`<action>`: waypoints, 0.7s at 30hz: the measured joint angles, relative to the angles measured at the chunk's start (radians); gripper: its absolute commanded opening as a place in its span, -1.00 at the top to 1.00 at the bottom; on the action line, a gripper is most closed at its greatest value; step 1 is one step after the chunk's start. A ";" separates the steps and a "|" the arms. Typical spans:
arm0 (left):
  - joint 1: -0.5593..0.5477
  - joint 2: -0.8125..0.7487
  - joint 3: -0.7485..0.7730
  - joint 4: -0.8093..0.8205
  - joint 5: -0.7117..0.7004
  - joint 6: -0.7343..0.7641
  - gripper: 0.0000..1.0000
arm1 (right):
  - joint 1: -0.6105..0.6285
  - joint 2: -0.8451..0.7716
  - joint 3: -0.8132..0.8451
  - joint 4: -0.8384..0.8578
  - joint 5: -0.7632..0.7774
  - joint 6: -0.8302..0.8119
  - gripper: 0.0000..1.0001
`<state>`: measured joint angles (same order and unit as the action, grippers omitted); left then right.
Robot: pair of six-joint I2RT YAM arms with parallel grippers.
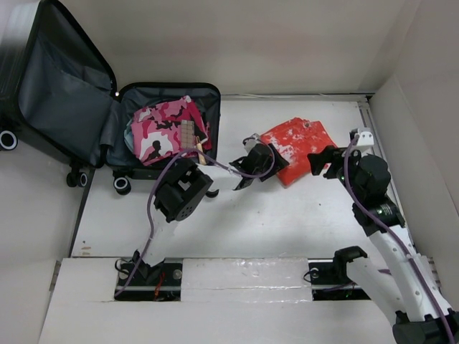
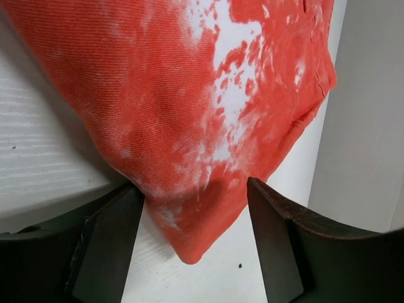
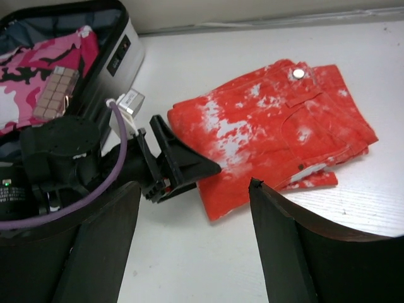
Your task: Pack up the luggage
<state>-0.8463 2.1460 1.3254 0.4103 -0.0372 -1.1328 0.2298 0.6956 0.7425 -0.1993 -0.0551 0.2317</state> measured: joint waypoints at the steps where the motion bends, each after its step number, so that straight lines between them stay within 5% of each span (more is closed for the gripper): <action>1: 0.003 0.008 0.013 -0.011 -0.005 -0.012 -0.25 | 0.000 -0.001 -0.006 0.000 -0.006 0.000 -0.51; 3: 0.004 0.027 0.041 -0.025 -0.016 -0.040 -0.01 | 0.001 -0.001 -0.017 -0.002 -0.020 0.000 -0.51; 5: 0.004 0.049 0.062 -0.035 -0.032 -0.065 0.43 | 0.003 -0.006 -0.026 -0.002 -0.035 0.000 -0.51; 6: 0.002 0.058 0.064 -0.039 -0.039 -0.075 0.84 | 0.005 -0.012 -0.029 -0.002 -0.043 0.000 -0.51; 7: 0.002 0.065 0.065 -0.038 -0.044 -0.093 0.97 | 0.006 -0.020 -0.032 -0.002 -0.051 0.001 -0.51; 21: 0.050 -0.045 -0.137 0.094 0.006 -0.027 1.00 | 0.047 -0.217 -0.019 -0.025 -0.127 0.009 -0.51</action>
<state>-0.7967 2.1006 1.1885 0.5041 -0.0307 -1.1595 0.2764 0.4789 0.7235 -0.2245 -0.1818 0.2405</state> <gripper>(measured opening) 0.040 0.753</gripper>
